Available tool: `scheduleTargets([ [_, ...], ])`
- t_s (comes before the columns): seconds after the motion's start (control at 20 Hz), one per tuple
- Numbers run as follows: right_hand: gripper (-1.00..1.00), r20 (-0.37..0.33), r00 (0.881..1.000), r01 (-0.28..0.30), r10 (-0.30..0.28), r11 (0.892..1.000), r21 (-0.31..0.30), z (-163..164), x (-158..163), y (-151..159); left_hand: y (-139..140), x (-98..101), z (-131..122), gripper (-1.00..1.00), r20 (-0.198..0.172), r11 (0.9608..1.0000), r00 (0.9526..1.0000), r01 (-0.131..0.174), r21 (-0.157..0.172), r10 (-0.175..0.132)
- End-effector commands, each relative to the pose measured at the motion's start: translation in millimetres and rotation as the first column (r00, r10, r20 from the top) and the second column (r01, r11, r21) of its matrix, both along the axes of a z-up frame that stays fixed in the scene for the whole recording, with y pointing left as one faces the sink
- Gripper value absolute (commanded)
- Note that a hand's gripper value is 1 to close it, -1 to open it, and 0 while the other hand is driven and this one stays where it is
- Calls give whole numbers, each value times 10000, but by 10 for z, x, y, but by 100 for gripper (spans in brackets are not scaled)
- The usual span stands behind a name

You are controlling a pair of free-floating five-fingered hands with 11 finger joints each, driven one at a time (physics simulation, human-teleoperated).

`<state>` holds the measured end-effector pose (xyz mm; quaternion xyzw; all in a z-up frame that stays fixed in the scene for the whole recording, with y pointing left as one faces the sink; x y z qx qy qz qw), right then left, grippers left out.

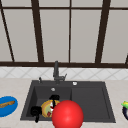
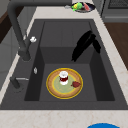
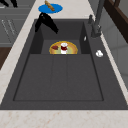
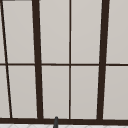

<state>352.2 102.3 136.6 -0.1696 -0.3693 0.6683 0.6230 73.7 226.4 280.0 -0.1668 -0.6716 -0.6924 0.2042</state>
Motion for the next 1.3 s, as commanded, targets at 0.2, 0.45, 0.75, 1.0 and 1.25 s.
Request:
scheduleTargets([
  [0.2,-100,-137,9994,-308,306,9993,-215,-228,185,50,0,0,0,0,0,10000,10000,0,0,0],
  [0.45,-100,-32,9994,-336,335,9990,-309,-376,266,87,0,0,0,0,0,10000,10000,0,0,0],
  [0.75,-100,-9,10000,-99,99,9994,-343,-500,274,146,0,0,0,0,0,10000,10000,0,0,0],
  [1.0,-100,-26,10000,-58,57,9997,-218,-591,306,155,0,0,0,0,0,10000,10000,0,0,0],
  [1.25,-100,-119,9997,-191,189,9998,-115,-720,426,167,0,0,0,0,0,10000,10000,0,0,0],
])
